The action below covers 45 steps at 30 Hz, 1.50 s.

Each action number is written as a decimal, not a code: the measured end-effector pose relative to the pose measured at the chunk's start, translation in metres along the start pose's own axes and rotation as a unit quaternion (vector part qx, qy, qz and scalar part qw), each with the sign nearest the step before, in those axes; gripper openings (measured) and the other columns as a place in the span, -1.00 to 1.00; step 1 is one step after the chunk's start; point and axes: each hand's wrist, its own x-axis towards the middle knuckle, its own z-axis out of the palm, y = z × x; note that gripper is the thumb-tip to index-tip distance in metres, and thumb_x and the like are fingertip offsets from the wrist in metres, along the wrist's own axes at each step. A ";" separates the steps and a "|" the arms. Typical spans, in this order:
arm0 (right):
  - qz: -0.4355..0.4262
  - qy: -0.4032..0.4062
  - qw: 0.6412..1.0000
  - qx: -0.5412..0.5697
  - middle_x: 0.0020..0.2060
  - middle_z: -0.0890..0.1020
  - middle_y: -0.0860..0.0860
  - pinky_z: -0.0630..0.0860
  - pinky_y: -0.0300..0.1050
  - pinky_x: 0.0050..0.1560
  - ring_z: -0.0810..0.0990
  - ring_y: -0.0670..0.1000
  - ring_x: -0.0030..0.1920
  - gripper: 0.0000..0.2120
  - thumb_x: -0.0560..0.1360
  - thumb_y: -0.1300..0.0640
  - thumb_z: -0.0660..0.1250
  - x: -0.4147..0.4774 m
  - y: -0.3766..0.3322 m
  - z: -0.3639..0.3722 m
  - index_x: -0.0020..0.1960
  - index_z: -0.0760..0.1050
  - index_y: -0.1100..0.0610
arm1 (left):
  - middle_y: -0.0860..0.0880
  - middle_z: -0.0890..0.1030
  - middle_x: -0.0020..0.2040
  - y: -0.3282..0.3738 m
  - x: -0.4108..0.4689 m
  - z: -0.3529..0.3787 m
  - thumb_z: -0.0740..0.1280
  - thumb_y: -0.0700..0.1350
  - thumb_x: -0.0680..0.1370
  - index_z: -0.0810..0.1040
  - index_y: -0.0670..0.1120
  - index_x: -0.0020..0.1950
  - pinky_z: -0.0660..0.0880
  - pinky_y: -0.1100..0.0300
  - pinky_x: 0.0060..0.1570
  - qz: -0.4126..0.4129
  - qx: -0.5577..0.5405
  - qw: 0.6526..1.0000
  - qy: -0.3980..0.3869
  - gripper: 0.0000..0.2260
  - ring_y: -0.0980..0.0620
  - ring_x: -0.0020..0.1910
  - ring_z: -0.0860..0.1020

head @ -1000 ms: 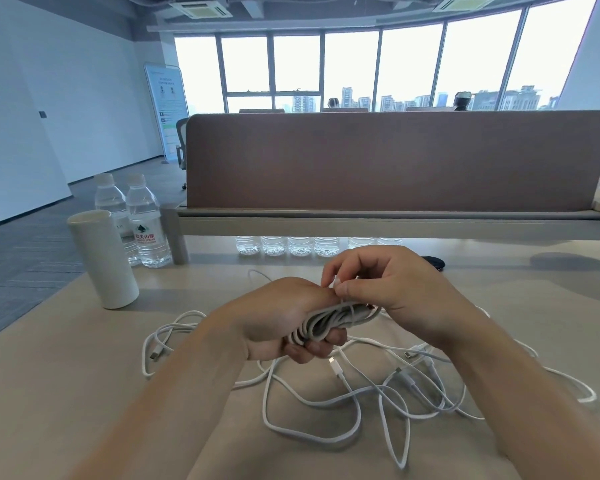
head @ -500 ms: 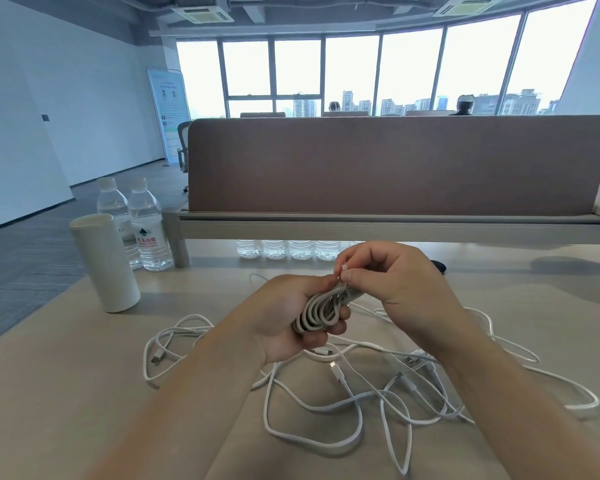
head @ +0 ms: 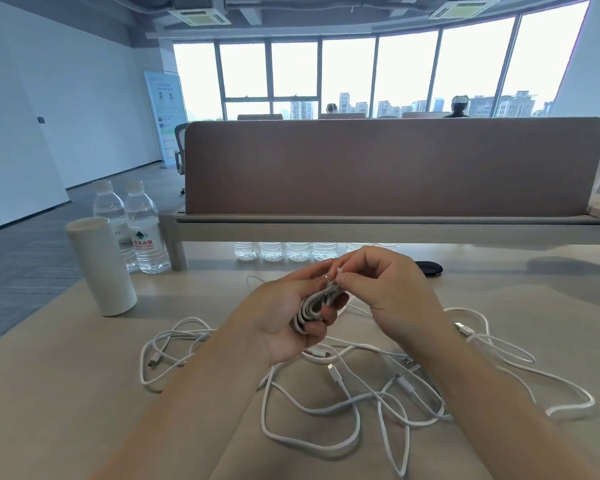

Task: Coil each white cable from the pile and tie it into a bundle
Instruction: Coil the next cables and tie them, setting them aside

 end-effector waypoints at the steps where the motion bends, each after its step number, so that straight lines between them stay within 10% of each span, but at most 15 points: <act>1: -0.006 0.001 1.000 -0.029 -0.20 0.70 -0.11 0.56 -0.27 -0.14 0.64 -0.09 -0.17 -0.87 0.47 0.36 0.39 0.000 0.001 0.002 -0.22 0.62 0.21 | -0.16 0.56 -0.21 0.000 0.000 0.000 0.20 -0.25 0.66 0.62 -0.06 0.27 0.23 0.37 -0.59 0.004 0.009 1.000 0.008 -0.72 0.07 -0.44 0.40; 45: -0.080 0.009 0.973 -0.214 -0.11 0.60 -0.17 0.47 -0.26 -0.11 0.51 -0.12 -0.06 -0.89 0.60 0.17 0.33 -0.003 0.004 0.004 -0.09 0.56 0.03 | -0.20 0.55 -0.15 0.011 -0.009 0.002 0.31 -0.17 0.65 0.54 -0.09 -0.09 0.20 0.32 -0.56 0.064 0.111 0.986 0.106 -0.88 0.03 -0.45 0.41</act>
